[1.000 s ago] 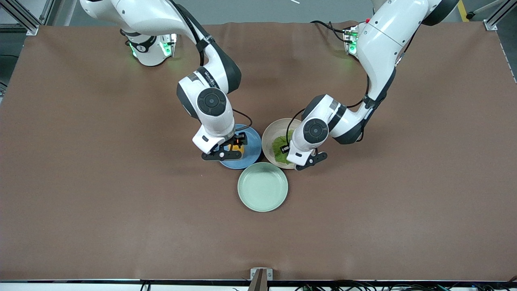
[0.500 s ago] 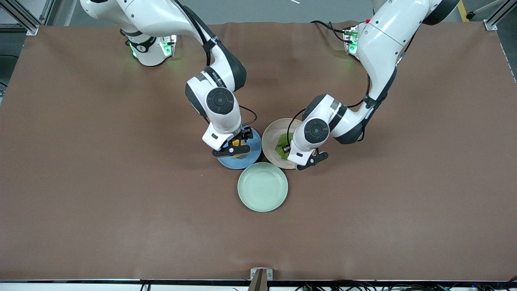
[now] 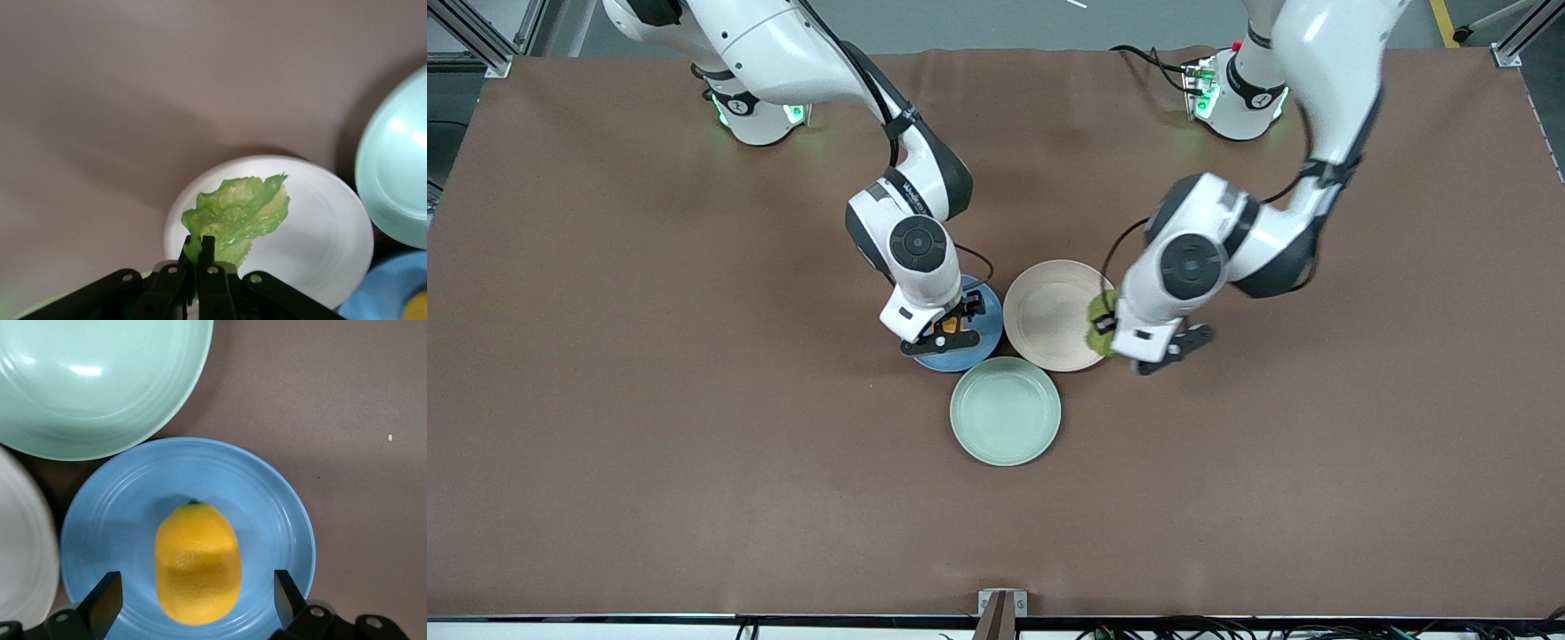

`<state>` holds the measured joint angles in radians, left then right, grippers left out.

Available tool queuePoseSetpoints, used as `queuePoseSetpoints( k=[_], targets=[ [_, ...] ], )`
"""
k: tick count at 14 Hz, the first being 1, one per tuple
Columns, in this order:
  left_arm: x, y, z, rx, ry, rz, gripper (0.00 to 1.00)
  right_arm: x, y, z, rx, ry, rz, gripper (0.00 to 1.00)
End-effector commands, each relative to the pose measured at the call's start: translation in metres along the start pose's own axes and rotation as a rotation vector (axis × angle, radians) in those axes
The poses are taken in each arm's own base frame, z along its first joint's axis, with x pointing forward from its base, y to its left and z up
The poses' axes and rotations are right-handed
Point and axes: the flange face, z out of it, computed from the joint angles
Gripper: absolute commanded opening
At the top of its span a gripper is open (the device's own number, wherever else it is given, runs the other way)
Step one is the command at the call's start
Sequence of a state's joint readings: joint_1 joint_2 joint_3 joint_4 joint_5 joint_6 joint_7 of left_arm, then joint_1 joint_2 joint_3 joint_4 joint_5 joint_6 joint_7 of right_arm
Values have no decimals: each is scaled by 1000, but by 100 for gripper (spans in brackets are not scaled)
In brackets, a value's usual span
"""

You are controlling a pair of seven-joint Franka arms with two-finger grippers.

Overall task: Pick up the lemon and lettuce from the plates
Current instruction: 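Carry the lettuce off the white plate with the left gripper and lower it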

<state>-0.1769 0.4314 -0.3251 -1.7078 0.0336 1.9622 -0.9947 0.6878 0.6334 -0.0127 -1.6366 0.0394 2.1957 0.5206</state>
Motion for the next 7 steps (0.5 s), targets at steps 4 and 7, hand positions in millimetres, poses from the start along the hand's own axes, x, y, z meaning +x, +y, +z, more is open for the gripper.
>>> queuePoseSetpoints(
  k=[4, 7],
  targets=[
    [111, -128, -11, -1, -40, -22, 0, 0, 4, 17, 4, -26, 3, 100],
    [168, -190, 27, -20, -98, -85, 0, -3, 0, 26, 1, -35, 0, 94]
  ],
)
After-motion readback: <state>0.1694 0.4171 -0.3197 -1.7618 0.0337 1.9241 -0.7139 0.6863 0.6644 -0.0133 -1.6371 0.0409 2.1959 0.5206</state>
